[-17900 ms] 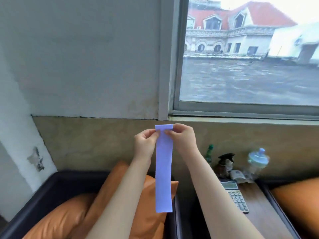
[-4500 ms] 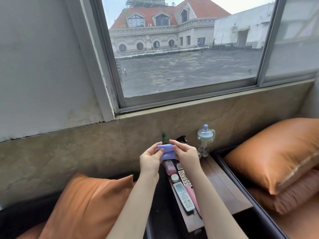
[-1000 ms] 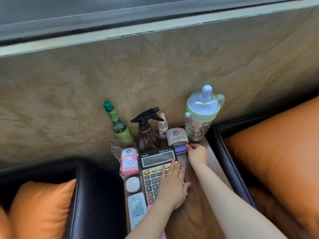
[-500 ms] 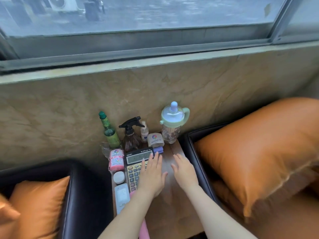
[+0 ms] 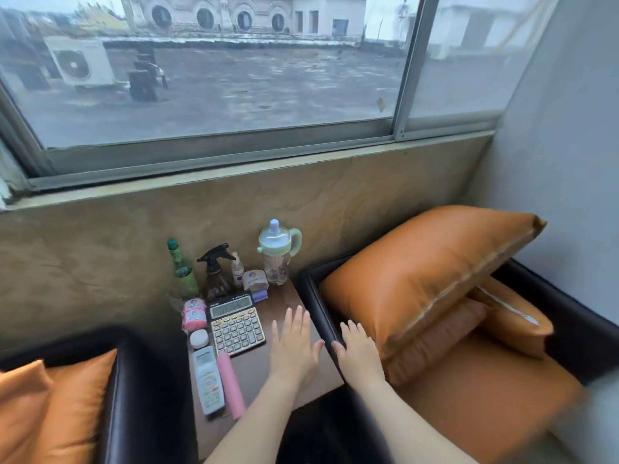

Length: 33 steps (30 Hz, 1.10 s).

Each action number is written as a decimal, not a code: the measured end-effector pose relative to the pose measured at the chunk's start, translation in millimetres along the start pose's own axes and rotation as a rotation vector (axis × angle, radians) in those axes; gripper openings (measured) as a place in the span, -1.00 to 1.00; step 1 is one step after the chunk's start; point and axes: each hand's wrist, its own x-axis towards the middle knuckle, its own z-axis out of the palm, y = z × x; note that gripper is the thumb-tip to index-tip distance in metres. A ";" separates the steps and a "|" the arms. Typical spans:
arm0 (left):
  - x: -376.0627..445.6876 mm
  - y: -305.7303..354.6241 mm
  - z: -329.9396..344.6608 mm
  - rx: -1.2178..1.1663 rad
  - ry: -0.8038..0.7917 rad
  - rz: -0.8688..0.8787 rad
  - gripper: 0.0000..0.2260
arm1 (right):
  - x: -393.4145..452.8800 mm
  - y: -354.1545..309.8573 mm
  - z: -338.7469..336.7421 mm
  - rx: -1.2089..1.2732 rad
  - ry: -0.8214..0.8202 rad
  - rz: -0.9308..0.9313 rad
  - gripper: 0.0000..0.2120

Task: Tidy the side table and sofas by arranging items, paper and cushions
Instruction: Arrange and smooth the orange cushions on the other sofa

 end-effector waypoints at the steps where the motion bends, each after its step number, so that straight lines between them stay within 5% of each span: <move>1: -7.4 5.3 -1.8 0.000 0.005 0.012 -0.43 | -10.3 5.9 -5.1 0.003 0.008 0.024 -0.49; 15: -85.6 81.2 -2.5 0.015 0.009 0.206 -0.43 | -123.0 46.5 -40.2 0.098 0.074 0.189 -0.48; 33: -69.6 270.5 22.3 0.004 0.064 0.178 -0.42 | -122.5 225.2 -124.2 0.095 0.060 0.189 -0.49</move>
